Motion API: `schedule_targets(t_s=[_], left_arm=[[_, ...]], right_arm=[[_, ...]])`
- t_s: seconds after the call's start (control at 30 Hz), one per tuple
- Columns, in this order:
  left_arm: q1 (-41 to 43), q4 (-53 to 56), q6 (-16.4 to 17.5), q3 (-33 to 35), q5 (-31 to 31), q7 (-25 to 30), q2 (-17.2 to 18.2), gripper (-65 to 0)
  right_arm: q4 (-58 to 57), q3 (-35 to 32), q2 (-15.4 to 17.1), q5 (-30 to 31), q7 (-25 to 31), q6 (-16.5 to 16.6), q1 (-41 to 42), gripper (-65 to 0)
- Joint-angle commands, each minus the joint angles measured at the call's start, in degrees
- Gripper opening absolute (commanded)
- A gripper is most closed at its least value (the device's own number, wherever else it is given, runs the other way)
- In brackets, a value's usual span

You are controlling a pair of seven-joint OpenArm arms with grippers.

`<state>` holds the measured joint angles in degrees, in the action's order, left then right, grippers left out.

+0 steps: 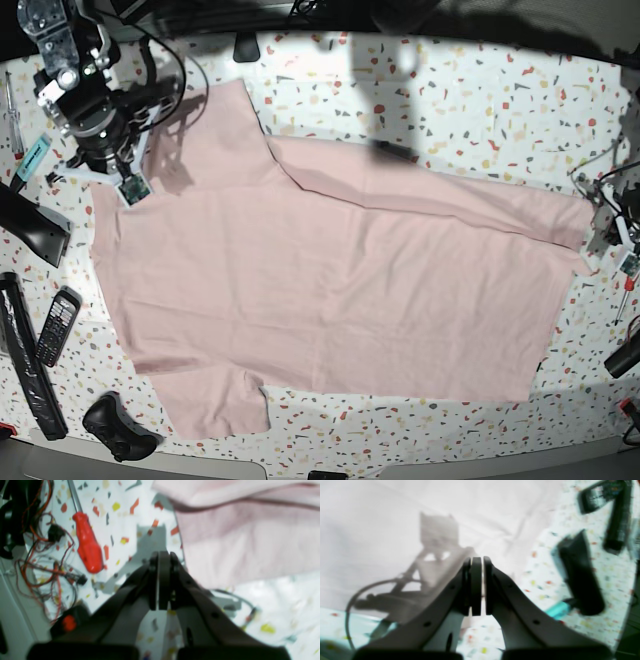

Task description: Fold the T-shirt properly

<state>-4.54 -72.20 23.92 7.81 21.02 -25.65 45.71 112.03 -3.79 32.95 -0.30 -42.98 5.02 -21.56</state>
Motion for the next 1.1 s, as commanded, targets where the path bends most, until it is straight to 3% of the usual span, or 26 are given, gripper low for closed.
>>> schedule_targets(t_s=[0.0, 0.17, 0.33, 0.53, 0.67, 0.8, 1.07], left_arm=[[-1.05, 0.07, -0.11, -0.63, -0.22, 1.49, 0.55, -65.0], [-1.68, 4.7, -1.44, -0.63, -4.85, 7.48, -3.08, -65.0], [-2.38, 9.16, -1.46, -0.63, -2.29, 7.72, -6.86, -65.0], [2.14, 9.84, -1.18, -0.63, -4.48, 9.05, -10.71, -65.0], [6.84, 7.85, -1.18, -0.68, -5.01, 9.05, -10.99, -65.0], [11.87, 3.41, -1.38, -1.36, -10.14, 9.03, -10.67, -65.0], [21.33, -3.54, -2.01, -10.88, -10.16, 9.01, -10.58, -65.0]], right_arm=[[0.28, 0.46, 0.11, -0.55, 1.88, -0.22, 0.22, -65.0], [-4.87, 0.46, -2.27, -0.52, 6.19, -0.07, 0.76, -65.0], [-9.81, 0.46, -4.02, -0.48, 7.8, 1.75, 1.4, -65.0], [-13.57, 0.46, -4.83, -0.44, 7.61, 2.78, 0.96, -65.0], [-13.53, 0.46, -4.79, -1.33, 8.57, 2.75, -0.42, -65.0], [-13.53, 0.46, -4.68, -4.44, 8.92, 2.73, -1.22, -65.0], [-12.7, 0.46, -3.43, -7.41, 9.99, 2.71, -4.52, -65.0]])
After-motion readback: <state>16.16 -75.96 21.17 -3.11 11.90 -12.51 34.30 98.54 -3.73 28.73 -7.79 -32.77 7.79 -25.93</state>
